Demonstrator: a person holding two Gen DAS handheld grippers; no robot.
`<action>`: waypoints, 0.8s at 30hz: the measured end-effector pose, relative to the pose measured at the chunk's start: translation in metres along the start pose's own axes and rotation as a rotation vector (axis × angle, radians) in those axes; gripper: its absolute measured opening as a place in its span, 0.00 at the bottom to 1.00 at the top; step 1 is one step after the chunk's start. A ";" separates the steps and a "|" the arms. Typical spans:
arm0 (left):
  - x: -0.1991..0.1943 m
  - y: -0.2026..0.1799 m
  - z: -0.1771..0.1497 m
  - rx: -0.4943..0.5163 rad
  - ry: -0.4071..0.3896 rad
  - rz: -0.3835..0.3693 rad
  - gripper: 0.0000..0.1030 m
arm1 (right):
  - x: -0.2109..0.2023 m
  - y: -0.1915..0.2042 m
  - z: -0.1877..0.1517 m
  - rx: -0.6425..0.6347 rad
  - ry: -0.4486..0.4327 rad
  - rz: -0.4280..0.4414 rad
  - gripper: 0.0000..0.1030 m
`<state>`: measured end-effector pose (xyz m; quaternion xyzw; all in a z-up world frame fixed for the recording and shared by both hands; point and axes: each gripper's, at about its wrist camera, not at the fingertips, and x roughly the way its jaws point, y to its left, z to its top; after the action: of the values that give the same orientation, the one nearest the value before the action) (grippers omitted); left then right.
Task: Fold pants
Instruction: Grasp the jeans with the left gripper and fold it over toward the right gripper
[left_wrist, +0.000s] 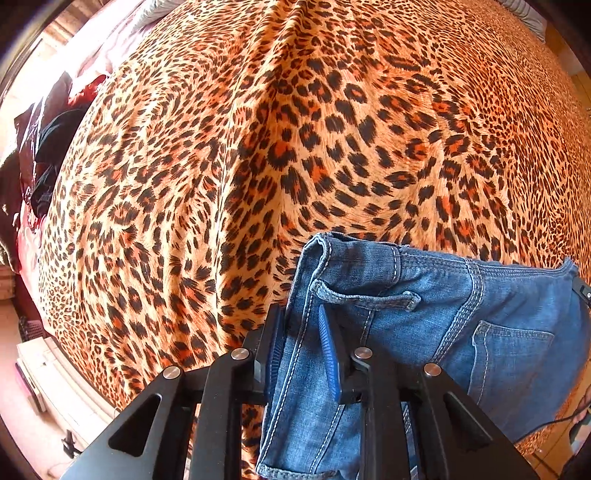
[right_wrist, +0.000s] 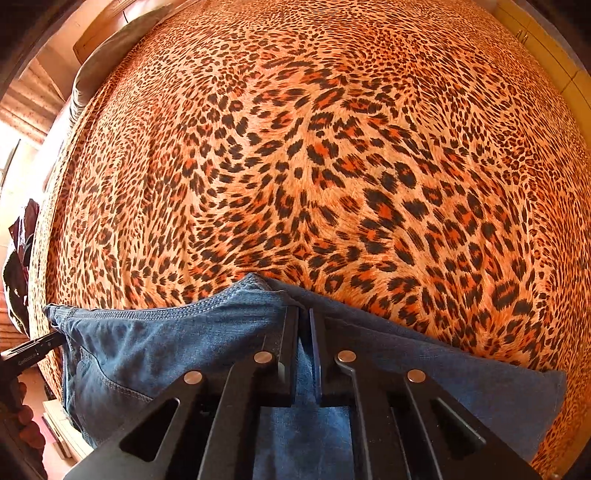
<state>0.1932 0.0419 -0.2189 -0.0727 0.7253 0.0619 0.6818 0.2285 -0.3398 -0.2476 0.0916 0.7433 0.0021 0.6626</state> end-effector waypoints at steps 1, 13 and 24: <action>-0.007 -0.001 -0.002 0.015 -0.010 -0.013 0.19 | -0.012 -0.012 -0.004 0.060 -0.033 0.076 0.09; -0.058 -0.121 -0.021 0.450 -0.050 -0.226 0.46 | -0.106 -0.234 -0.289 0.951 -0.278 0.381 0.59; -0.053 -0.356 -0.064 0.854 0.078 -0.146 0.46 | -0.053 -0.266 -0.358 1.161 -0.454 0.656 0.59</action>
<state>0.2013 -0.3182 -0.1590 0.1623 0.7040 -0.2948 0.6254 -0.1540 -0.5666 -0.1855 0.6479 0.4016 -0.2144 0.6106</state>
